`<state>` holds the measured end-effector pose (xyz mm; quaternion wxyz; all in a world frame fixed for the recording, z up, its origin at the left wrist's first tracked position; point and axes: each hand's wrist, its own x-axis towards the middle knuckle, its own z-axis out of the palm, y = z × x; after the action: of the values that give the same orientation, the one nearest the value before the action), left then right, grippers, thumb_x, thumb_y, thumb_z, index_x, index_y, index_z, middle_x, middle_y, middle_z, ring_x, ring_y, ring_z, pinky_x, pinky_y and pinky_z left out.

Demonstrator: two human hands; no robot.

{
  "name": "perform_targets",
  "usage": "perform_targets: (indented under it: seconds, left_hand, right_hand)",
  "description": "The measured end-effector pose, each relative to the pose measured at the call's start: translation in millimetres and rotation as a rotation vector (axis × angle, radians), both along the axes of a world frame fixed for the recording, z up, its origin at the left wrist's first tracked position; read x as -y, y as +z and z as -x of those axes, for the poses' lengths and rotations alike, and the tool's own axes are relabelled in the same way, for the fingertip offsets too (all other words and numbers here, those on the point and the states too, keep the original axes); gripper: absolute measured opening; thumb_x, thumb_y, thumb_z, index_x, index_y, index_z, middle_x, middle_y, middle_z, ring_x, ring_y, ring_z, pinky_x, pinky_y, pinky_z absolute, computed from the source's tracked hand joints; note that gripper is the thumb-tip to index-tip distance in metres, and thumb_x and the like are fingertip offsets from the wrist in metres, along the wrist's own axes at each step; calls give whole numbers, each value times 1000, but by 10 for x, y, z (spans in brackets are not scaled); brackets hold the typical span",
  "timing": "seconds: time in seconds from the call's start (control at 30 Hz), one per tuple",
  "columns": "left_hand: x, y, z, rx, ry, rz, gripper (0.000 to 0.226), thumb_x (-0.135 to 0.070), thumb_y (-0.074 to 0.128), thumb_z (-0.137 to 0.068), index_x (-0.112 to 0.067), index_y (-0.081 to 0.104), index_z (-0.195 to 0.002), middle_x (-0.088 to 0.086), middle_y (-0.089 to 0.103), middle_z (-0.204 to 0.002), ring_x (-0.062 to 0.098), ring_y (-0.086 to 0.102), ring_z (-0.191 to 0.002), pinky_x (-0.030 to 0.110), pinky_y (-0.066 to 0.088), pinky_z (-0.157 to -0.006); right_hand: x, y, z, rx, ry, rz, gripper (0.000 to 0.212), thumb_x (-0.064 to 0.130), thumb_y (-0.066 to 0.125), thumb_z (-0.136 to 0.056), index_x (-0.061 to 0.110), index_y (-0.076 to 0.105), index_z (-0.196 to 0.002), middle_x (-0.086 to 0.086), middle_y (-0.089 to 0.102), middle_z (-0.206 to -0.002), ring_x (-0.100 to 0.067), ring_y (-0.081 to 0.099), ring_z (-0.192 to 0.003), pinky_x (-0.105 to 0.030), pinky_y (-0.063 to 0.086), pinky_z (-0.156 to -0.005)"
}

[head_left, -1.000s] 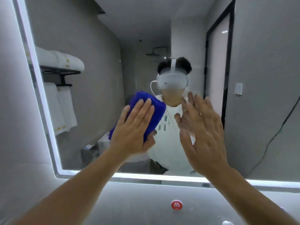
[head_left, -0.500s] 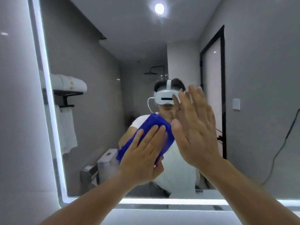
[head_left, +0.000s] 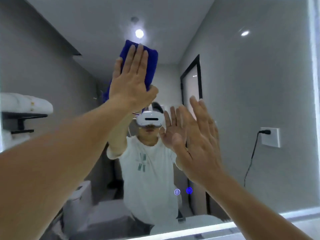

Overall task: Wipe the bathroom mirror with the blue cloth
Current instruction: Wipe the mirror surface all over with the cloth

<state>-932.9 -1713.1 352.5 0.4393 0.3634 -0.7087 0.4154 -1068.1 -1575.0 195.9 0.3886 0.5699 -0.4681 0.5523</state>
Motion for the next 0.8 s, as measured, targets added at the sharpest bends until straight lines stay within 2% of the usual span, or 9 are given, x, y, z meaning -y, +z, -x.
perform_targets:
  seconds: [0.07,0.13,0.23,0.33,0.43,0.53,0.6,0.67,0.8]
  left_hand:
    - [-53,-231,194,-108,-16,37,84,-51,27,-90,-10,-6,-155,7,-6,-165,22,-7,-151,49,6,-122]
    - [-87,-608,316,-94,-37,85,85,-49,32,-91,-8,-4,-156,10,-3,-165,24,-4,-152,50,8,-122]
    - [-111,-1301,438,54,-93,122,89,-46,45,-90,-6,0,-156,11,0,-165,27,1,-152,52,10,-121]
    - [-145,-1865,455,304,-101,152,92,-40,58,-83,-6,13,-156,11,11,-164,27,11,-151,51,13,-121]
    - [-75,-1735,311,509,-109,182,89,-42,55,-81,-8,19,-155,8,15,-164,25,13,-151,49,14,-121]
    - [-16,-1113,148,630,-93,248,86,-47,47,-84,-13,16,-156,6,15,-163,22,11,-151,44,11,-122]
    - [24,-580,98,492,-46,257,83,-50,37,-88,-17,5,-157,6,12,-163,19,8,-151,43,11,-121]
    - [18,-135,141,238,10,188,81,-50,31,-91,-18,-5,-156,7,6,-165,18,1,-152,44,9,-122]
    - [-26,-109,360,-94,17,67,79,-51,27,-93,-15,-3,-156,3,-2,-165,18,-5,-152,46,7,-122]
  right_hand:
    - [-40,71,157,13,3,35,58,29,38,-92,12,40,-147,-7,24,-160,-21,15,-150,-38,16,-119]
    - [-74,88,302,32,3,43,59,30,39,-92,14,37,-149,-5,22,-161,-20,14,-150,-36,15,-119]
    - [-109,31,452,65,6,23,60,31,38,-92,16,35,-150,-2,19,-161,-16,11,-151,-41,17,-119]
    - [-160,-110,543,70,13,-20,62,31,37,-93,15,33,-152,0,17,-163,-14,8,-151,-49,21,-119]
    - [-225,-208,683,36,8,-46,63,31,36,-92,16,31,-153,1,15,-163,-13,7,-151,-50,21,-119]
    - [-285,-222,859,18,9,-34,62,29,37,-91,16,34,-151,2,15,-162,-16,10,-151,-45,19,-119]
    - [-296,-217,956,-6,-3,-13,61,28,39,-91,16,34,-151,0,17,-162,-18,11,-151,-41,16,-119]
    - [-283,-203,1026,-10,-12,1,61,28,40,-91,16,34,-151,-1,18,-162,-18,10,-151,-38,13,-119]
    - [-235,-162,1031,32,18,-16,61,30,38,-92,14,36,-150,1,18,-162,-15,9,-151,-35,12,-119]
